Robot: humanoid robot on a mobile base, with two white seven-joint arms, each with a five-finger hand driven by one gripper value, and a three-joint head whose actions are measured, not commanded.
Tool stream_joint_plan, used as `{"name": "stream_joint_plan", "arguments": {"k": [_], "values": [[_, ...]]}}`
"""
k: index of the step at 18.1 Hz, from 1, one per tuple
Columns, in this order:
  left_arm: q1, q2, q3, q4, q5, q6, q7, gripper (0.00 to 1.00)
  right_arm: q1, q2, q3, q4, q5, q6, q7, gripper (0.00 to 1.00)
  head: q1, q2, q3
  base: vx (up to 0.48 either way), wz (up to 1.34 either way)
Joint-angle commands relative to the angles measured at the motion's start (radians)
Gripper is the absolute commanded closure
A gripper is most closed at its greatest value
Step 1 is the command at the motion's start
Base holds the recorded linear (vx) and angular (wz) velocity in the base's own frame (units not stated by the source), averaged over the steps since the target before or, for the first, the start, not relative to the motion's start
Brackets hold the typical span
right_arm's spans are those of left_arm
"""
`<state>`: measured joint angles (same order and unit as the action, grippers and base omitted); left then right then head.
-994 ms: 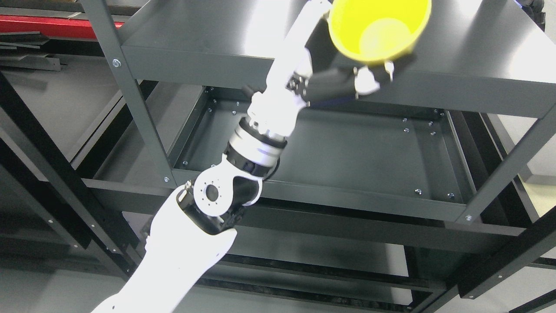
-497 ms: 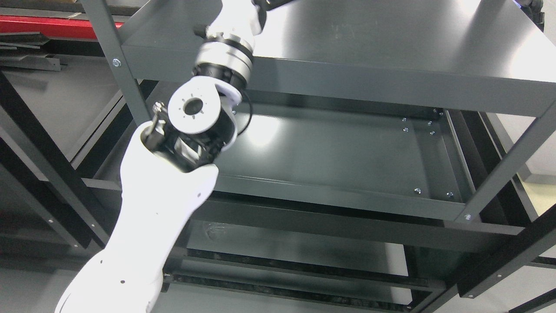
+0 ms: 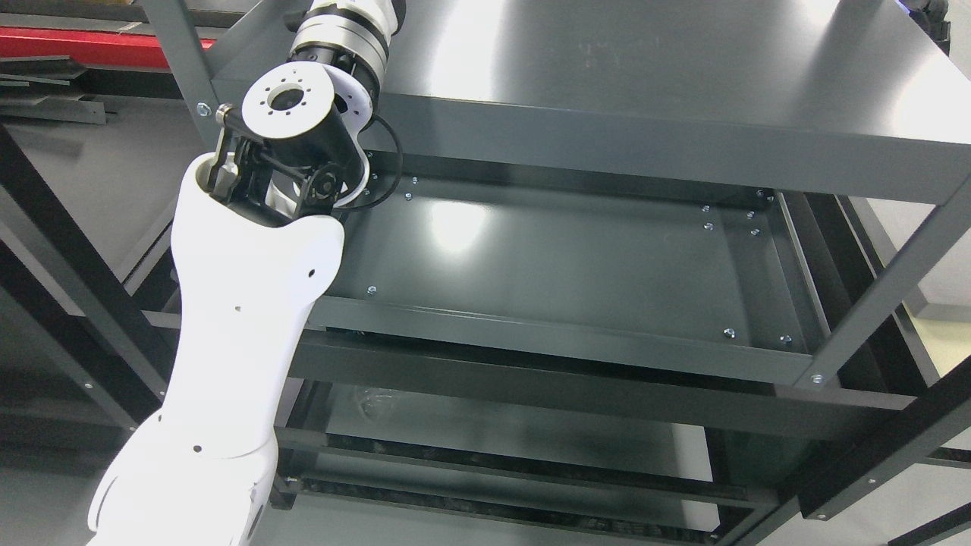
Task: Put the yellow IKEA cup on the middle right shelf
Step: 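Release the yellow cup on the shelf and pull the left hand back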
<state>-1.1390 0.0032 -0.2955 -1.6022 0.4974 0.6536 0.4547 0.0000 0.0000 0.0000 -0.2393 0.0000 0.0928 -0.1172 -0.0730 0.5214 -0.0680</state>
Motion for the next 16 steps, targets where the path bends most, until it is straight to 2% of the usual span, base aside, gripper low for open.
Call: {"name": "stream_joint_plan", "arguments": {"k": [1, 4, 9, 14, 16], "values": [[-0.008, 0.014, 0.018, 0.122, 0.119, 0.003, -0.054, 0.71, 0.014, -0.017, 0.017, 0.000, -0.025, 0.001, 0.001, 0.01, 0.0000, 0.000, 0.000, 0.000, 0.00], [-0.010, 0.014, -0.016, 0.171, 0.118, 0.003, -0.117, 0.57, 0.014, -0.017, 0.017, 0.000, -0.025, 0.001, 0.001, 0.01, 0.0000, 0.000, 0.000, 0.000, 0.00], [-0.011, 0.014, -0.068, 0.208, 0.109, 0.003, -0.123, 0.29, 0.014, -0.017, 0.017, 0.000, -0.025, 0.001, 0.001, 0.01, 0.0000, 0.000, 0.000, 0.000, 0.00], [-0.015, 0.014, -0.086, 0.206, 0.093, 0.003, -0.137, 0.07, 0.014, -0.017, 0.017, 0.000, -0.025, 0.001, 0.001, 0.01, 0.0000, 0.000, 0.000, 0.000, 0.00], [-0.016, 0.014, -0.086, 0.188, 0.090, -0.002, -0.154, 0.01, 0.014, -0.017, 0.017, 0.000, -0.025, 0.001, 0.001, 0.01, 0.0000, 0.000, 0.000, 0.000, 0.00]]}}
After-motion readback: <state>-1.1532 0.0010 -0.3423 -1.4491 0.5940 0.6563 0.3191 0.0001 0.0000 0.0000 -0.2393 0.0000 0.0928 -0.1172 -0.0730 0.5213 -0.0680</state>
